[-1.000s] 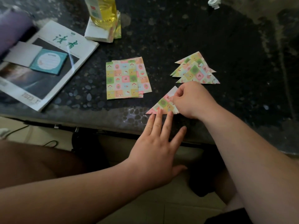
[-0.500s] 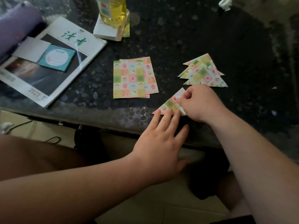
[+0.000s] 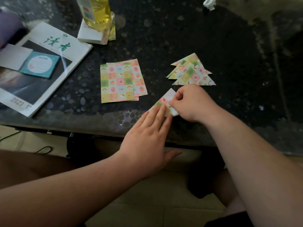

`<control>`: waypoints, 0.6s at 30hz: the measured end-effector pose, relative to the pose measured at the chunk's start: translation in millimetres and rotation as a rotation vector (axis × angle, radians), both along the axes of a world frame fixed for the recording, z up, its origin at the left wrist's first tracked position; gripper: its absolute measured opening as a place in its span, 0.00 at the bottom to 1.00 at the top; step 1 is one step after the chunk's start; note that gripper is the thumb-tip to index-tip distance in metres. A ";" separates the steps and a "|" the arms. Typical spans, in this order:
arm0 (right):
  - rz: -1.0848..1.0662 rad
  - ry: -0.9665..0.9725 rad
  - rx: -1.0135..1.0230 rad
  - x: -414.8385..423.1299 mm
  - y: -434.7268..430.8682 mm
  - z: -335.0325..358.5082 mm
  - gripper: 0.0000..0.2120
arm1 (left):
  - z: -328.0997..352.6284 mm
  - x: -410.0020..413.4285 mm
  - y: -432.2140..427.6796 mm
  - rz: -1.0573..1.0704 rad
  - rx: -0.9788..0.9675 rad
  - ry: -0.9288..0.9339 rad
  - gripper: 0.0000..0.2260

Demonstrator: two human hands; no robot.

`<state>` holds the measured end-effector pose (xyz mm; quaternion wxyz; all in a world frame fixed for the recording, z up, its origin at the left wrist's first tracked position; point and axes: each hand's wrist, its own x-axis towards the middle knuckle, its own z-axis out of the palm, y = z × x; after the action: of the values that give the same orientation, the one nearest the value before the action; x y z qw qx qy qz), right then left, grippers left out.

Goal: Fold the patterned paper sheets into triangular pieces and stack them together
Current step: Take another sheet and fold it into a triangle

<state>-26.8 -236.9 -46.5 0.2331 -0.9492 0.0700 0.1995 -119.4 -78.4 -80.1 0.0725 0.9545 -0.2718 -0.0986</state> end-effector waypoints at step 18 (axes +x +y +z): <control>0.034 0.040 0.003 -0.3 -1.1 1.7 0.09 | 10.1 -8.7 -7.2 -0.058 0.167 0.116 0.44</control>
<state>-27.1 -237.9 -44.8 0.2295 -0.9457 0.0582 0.2226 -128.0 -85.5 -70.1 0.0056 0.9416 -0.2857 -0.1778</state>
